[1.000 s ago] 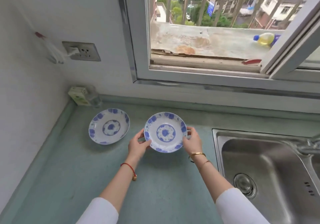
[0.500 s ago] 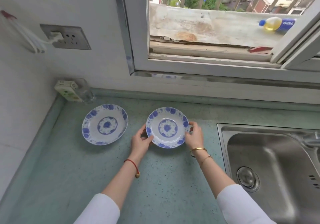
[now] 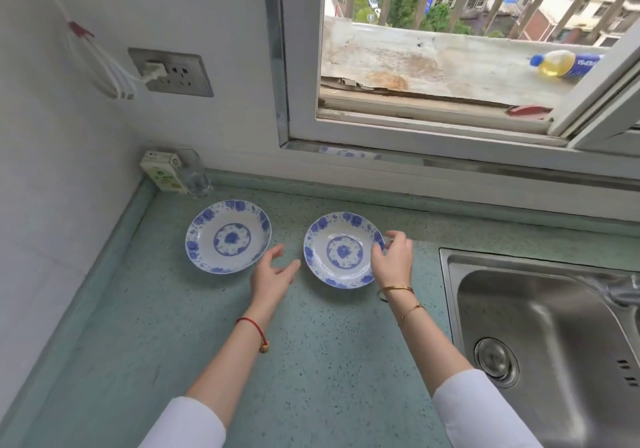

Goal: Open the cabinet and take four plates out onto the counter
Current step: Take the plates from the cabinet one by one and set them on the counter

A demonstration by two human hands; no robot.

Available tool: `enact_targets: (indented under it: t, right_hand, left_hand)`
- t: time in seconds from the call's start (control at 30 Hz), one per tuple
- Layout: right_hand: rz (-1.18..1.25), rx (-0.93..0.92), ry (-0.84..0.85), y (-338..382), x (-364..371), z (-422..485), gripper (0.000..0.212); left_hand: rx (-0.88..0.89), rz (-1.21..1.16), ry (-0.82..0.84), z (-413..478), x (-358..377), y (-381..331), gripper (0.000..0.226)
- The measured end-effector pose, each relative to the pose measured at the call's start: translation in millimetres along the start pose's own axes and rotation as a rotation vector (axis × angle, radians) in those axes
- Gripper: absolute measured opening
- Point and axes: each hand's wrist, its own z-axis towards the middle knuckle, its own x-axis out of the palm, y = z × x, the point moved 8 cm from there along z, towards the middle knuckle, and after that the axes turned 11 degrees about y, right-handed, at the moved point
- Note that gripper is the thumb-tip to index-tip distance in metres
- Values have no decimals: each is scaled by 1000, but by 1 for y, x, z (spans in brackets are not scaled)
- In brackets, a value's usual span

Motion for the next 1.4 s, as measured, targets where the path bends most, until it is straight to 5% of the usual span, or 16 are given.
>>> enact_targets:
  t: [0.1,0.3,0.9,1.2,1.4]
  right_hand:
    - [221,-122,94,49,-3,-23,27]
    - [511,-286,536,129,32,-104,15]
    - [224,-570,1515,87,142,-540,22]
    - [22,-523,1740,-19,197,-708,18]
    - [-45,-434,1642,-87,254,-758,11]
  left_hand:
    - [96,-88,-55,-35,-30,-18,42]
    - [265,-220,-256,-139,-100,-58,26]
    - [299,-478,-1209,-622,-108,110,34]
    - [91,-611,-1434,-795,-62,254,31]
    - [-37,-624,-1384,-849,-69,345,32]
